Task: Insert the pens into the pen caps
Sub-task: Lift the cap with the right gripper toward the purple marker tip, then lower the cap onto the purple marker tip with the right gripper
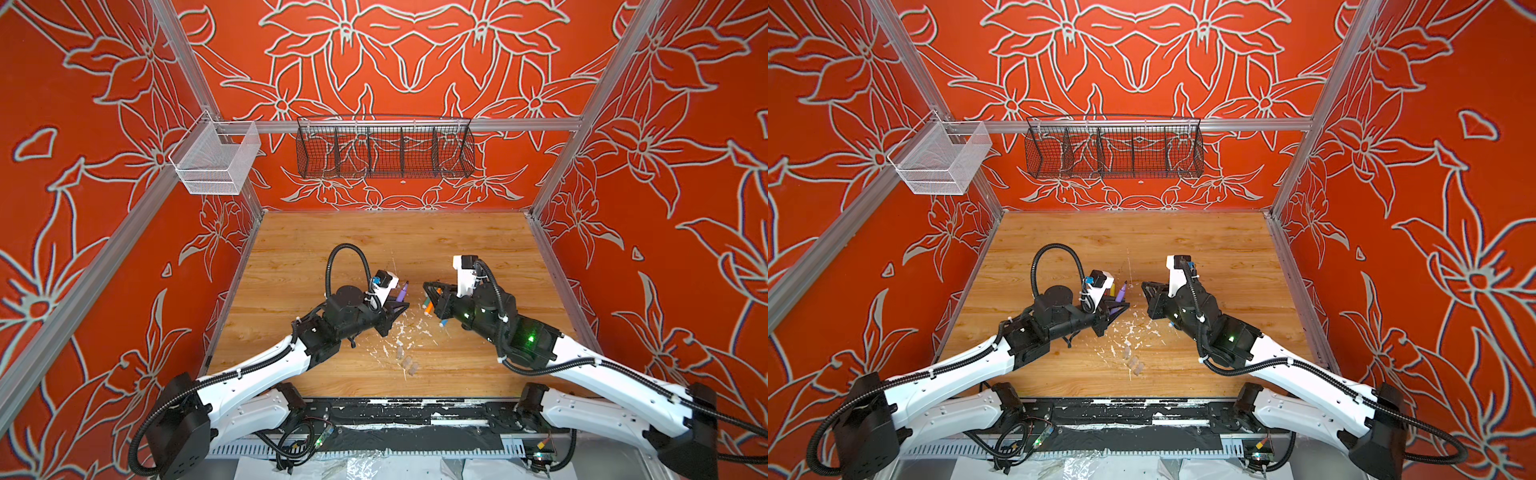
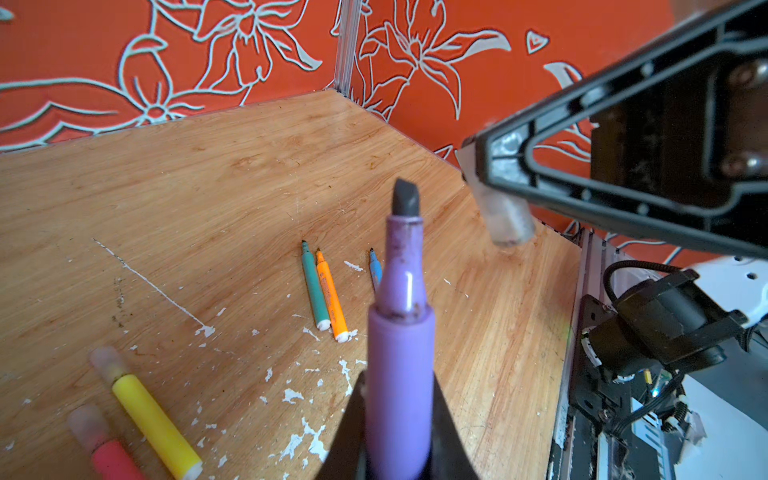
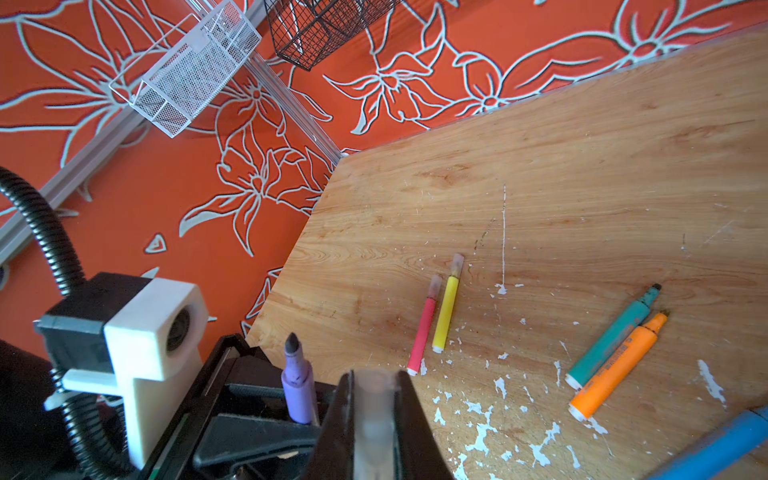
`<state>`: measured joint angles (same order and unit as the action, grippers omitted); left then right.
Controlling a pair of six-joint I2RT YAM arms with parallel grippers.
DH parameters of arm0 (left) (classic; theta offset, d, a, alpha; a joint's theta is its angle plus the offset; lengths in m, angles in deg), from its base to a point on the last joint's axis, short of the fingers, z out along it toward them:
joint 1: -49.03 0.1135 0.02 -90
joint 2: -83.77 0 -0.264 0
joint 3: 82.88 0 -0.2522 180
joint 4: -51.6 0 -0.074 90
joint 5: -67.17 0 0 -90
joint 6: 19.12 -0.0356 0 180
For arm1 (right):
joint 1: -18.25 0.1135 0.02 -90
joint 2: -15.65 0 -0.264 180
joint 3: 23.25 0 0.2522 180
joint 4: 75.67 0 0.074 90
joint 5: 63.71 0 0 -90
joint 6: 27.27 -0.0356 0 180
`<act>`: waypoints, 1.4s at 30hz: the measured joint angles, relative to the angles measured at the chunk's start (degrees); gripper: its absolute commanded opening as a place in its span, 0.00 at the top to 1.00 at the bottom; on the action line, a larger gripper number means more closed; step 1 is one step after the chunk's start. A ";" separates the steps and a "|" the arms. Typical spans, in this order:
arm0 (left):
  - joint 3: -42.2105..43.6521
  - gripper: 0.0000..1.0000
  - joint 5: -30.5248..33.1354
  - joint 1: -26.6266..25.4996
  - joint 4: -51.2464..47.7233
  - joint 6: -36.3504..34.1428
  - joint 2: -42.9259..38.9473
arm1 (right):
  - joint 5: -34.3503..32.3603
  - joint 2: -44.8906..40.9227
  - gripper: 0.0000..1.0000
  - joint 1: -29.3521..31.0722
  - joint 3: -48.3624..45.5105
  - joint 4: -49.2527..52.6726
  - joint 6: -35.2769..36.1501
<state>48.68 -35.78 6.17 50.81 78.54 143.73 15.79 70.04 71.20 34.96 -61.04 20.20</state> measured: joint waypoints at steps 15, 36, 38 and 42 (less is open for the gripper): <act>0.00 1.00 -0.31 0.00 0.11 0.00 0.04 | 2.01 3.80 1.00 0.00 0.66 -8.26 -0.09; 0.02 1.00 -0.68 -0.02 1.01 0.02 0.09 | 2.03 9.29 1.00 0.07 4.39 -14.14 1.68; 0.00 1.00 -0.66 -0.02 1.09 0.04 0.13 | 2.03 9.38 1.00 0.15 4.39 -14.47 1.64; 0.02 1.00 -0.28 -0.02 1.27 0.07 0.13 | 1.88 9.42 1.00 0.55 4.02 -14.99 1.46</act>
<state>48.70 -36.06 6.15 52.08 78.61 143.86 17.67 79.46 71.74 38.98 -76.04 21.67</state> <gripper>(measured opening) 0.143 0.153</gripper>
